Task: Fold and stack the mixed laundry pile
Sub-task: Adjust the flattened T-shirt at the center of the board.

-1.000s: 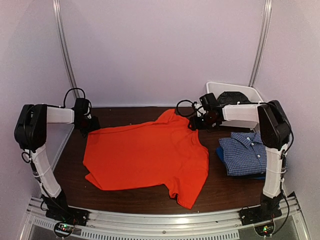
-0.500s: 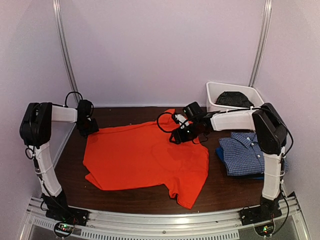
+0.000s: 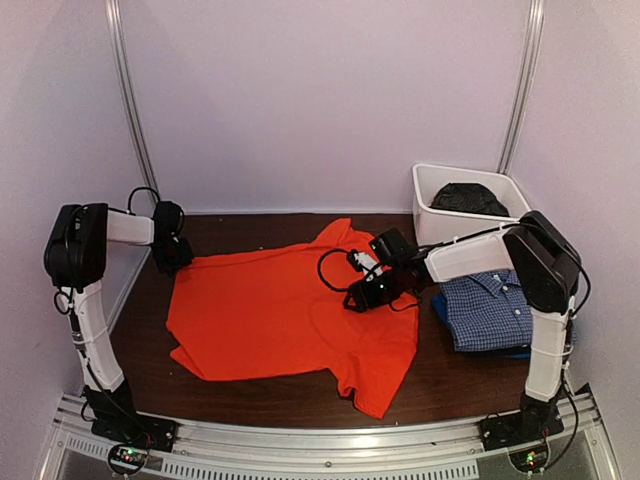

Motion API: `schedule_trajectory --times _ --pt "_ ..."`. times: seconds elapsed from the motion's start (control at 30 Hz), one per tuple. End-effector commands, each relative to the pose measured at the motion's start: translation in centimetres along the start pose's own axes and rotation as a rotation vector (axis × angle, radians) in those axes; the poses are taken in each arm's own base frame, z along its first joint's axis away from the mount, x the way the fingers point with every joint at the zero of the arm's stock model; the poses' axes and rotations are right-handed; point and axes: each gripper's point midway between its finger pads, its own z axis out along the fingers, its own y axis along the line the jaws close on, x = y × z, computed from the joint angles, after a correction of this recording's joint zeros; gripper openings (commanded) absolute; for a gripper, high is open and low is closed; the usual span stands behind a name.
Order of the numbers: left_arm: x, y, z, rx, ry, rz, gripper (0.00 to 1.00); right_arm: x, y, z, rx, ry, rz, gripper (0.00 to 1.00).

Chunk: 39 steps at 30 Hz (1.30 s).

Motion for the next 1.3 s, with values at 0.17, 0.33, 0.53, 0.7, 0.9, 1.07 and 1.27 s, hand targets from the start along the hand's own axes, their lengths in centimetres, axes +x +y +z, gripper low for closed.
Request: schedule_trajectory --times 0.17,0.33,0.53,0.7,0.9,1.07,1.27 --pt "-3.5 -1.6 -1.1 0.047 -0.074 -0.019 0.22 3.9 -1.4 0.3 0.053 0.091 0.022 0.53" --pt "-5.0 -2.1 -1.8 0.05 -0.1 -0.018 0.16 4.7 -1.6 0.4 0.054 0.103 0.027 0.53" --pt "-6.5 -3.3 -0.5 0.075 -0.107 -0.015 0.0 4.9 -1.5 0.3 0.047 0.103 0.036 0.53" --pt "-7.5 -3.5 1.3 0.078 -0.109 -0.039 0.0 5.1 -1.4 0.0 0.044 0.106 0.039 0.53" --pt "-6.9 -0.1 3.4 -0.015 -0.068 -0.116 0.07 5.9 -1.1 -0.3 0.03 0.121 0.047 0.52" --pt "-7.5 0.4 2.2 -0.019 -0.108 -0.109 0.14 6.5 0.7 -1.1 -0.028 0.123 0.032 0.52" --pt "-9.4 -3.3 -1.0 0.171 -0.163 -0.016 0.35 5.6 4.4 -3.9 -0.166 0.083 0.008 0.54"
